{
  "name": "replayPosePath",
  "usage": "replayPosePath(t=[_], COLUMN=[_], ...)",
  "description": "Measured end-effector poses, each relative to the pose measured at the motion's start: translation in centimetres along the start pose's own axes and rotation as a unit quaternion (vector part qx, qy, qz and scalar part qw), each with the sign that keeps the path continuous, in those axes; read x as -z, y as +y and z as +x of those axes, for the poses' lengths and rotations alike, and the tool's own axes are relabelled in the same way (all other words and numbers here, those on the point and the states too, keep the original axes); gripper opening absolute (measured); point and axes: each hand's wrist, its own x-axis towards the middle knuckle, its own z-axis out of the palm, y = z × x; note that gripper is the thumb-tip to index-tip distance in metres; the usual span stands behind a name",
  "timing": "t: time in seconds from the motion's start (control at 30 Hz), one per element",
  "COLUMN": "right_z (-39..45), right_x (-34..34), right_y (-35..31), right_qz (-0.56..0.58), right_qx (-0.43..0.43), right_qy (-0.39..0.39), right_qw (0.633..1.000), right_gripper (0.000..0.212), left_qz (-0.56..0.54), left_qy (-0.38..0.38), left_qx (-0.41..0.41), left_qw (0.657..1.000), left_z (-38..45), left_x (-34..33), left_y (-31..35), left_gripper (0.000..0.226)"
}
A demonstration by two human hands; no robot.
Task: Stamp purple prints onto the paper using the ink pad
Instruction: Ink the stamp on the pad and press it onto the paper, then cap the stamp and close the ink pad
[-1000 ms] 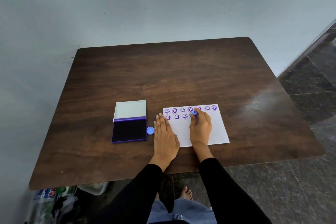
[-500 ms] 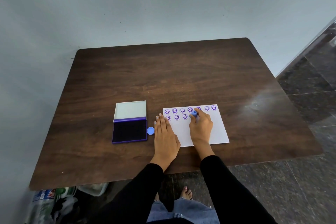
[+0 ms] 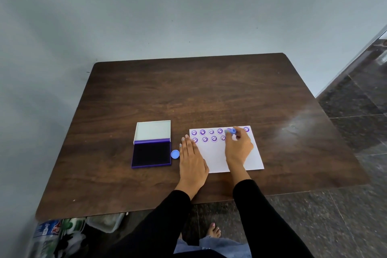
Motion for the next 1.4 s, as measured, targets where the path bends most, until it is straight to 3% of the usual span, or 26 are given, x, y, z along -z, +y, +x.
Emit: replayPosePath(t=[0.1,0.33,0.6,0.97,1.17,1.3,1.4], right_z=[0.1,1.5,1.6,1.5,0.3,-2.3,-4.1], right_x=[0.9,1.2,0.7,0.1,-1.8,-4.1,-5.5], right_y=[-0.7,-1.6,-2.1,-3.6,-5.4,-7.0,-7.5], right_qz=[0.14,0.259,0.298,0.312,0.362,0.373,0.289], right_qx=[-0.073,-0.148,-0.15,-0.146,-0.15,-0.161,-0.149], right_qy=[0.074,0.123,0.119,0.108,0.018,-0.175,-0.28], right_qw=[0.985,0.947,0.935,0.932,0.92,0.897,0.903], right_gripper=[0.022,0.02,0.014,0.012,0.018,0.027,0.02], left_qz=[0.004,-0.063,-0.06,-0.088,-0.157,-0.211,-0.204], left_qy=[0.003,0.051,-0.076,-0.046,0.068,0.095,0.104], left_qx=[-0.005,-0.012,0.048,0.081,0.105,0.143,0.16], left_qw=[1.0,0.997,0.994,0.992,0.98,0.962,0.96], left_z=[-0.1,0.2,1.0,0.9,1.1,1.7,1.8], left_x=[0.3,3.7,7.0,6.8,7.4,8.1,8.3], left_y=[0.1,-2.2,-7.3,-7.8,-7.2,-6.8,-6.7], left_gripper=[0.066,0.057,0.058,0.024,0.024,0.026,0.034])
